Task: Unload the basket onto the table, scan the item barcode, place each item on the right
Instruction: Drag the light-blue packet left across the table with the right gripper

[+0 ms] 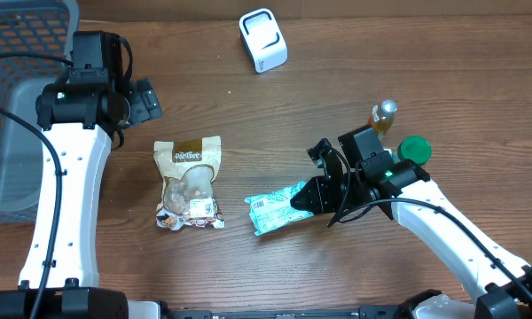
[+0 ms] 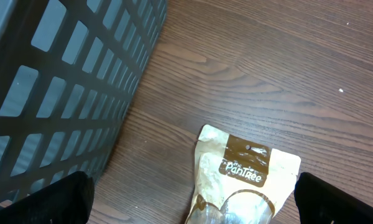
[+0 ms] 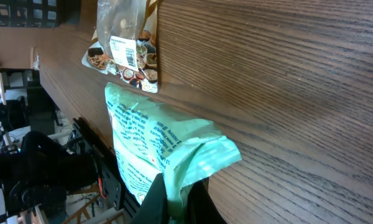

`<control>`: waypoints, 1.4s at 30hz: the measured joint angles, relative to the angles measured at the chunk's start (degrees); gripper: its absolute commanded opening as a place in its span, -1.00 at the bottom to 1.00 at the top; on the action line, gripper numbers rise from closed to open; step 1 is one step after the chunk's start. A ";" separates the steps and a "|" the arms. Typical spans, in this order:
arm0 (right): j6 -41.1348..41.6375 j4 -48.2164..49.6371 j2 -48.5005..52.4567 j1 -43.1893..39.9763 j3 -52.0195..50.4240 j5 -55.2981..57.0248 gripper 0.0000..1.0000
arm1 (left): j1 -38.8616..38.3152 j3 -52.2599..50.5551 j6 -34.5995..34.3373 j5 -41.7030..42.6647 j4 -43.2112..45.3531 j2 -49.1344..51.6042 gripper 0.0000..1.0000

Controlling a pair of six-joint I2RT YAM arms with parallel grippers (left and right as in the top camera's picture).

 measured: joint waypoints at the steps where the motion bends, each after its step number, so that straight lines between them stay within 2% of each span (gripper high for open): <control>1: 0.04 0.00 0.00 0.00 0.00 0.09 -0.93 | 0.00 0.02 0.00 0.00 -0.02 0.00 0.99; 26: 0.13 0.85 0.04 0.02 1.03 0.70 -0.93 | 0.00 0.00 0.00 0.00 0.00 0.00 0.99; 33: 0.00 -12.17 0.37 0.02 14.99 7.39 -0.93 | 0.00 0.02 0.00 0.00 0.00 0.02 0.99; 42: -3.04 -25.62 1.81 0.00 38.49 19.28 -0.93 | 0.00 0.02 0.00 0.00 0.00 0.00 0.99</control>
